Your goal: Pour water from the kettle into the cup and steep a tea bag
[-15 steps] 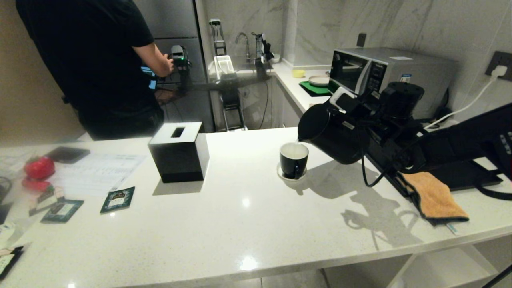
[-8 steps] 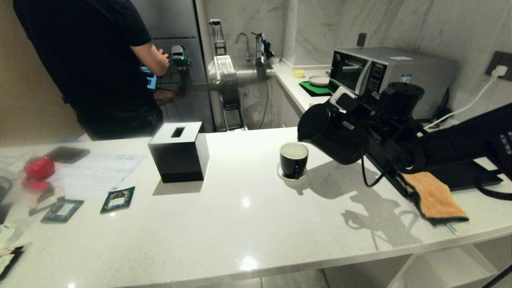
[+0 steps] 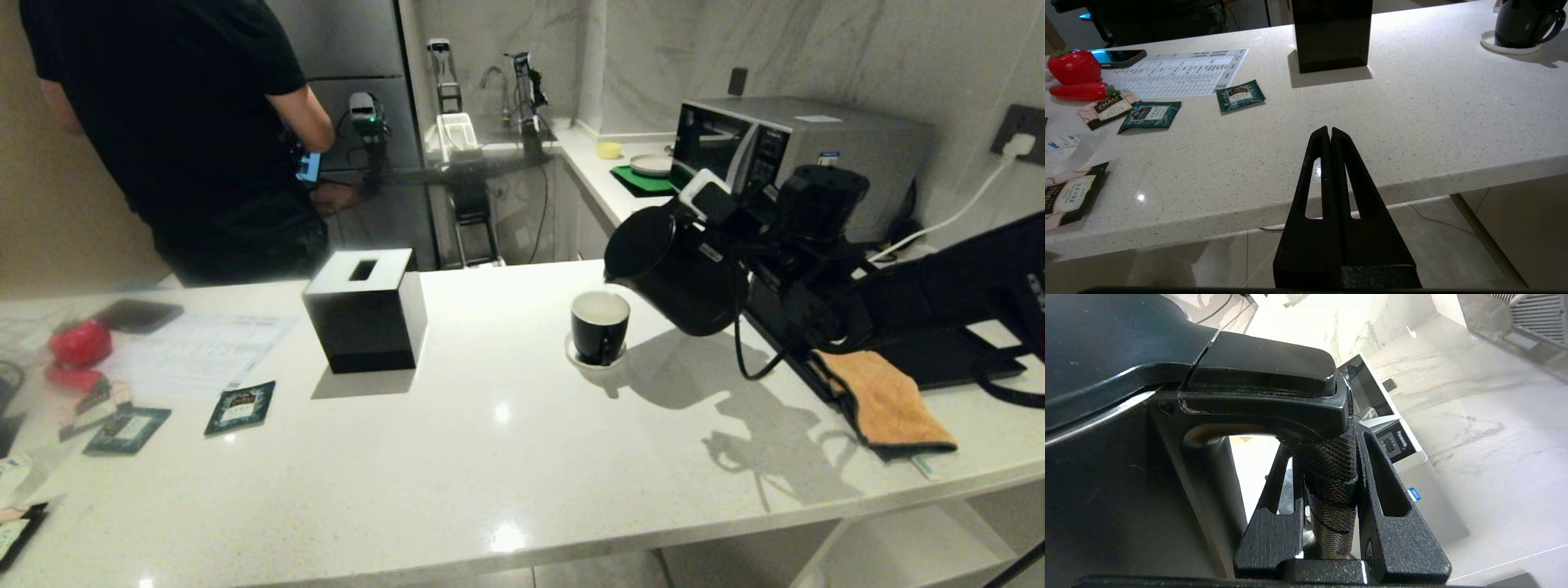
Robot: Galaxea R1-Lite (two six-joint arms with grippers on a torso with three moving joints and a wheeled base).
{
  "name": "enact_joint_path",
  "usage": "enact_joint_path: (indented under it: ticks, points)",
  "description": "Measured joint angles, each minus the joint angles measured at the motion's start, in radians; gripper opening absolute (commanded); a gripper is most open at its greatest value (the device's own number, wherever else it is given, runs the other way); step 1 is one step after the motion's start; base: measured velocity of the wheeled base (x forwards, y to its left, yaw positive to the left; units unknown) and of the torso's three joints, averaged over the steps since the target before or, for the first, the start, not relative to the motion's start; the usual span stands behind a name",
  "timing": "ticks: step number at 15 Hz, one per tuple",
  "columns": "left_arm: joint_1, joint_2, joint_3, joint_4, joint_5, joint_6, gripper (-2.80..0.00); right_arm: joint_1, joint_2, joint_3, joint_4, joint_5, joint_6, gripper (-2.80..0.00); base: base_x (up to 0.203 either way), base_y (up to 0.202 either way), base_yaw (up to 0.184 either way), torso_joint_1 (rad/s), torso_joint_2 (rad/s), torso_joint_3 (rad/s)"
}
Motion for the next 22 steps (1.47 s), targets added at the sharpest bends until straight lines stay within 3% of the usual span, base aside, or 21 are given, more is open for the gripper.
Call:
enact_joint_path:
  ticks: [7,22]
  points:
    - [0.000,0.000,0.000,0.000,0.000,0.000,-2.80,-0.007,-0.016,0.004,0.002,-0.002,0.055,-2.80,0.000,0.000,0.000,0.000,0.00,0.000]
    - [0.000,0.000,0.000,0.000,0.000,0.000,-2.80,-0.074,-0.162,0.178,0.005,-0.017,0.388,-2.80,0.000,0.000,0.000,0.000,0.00,0.000]
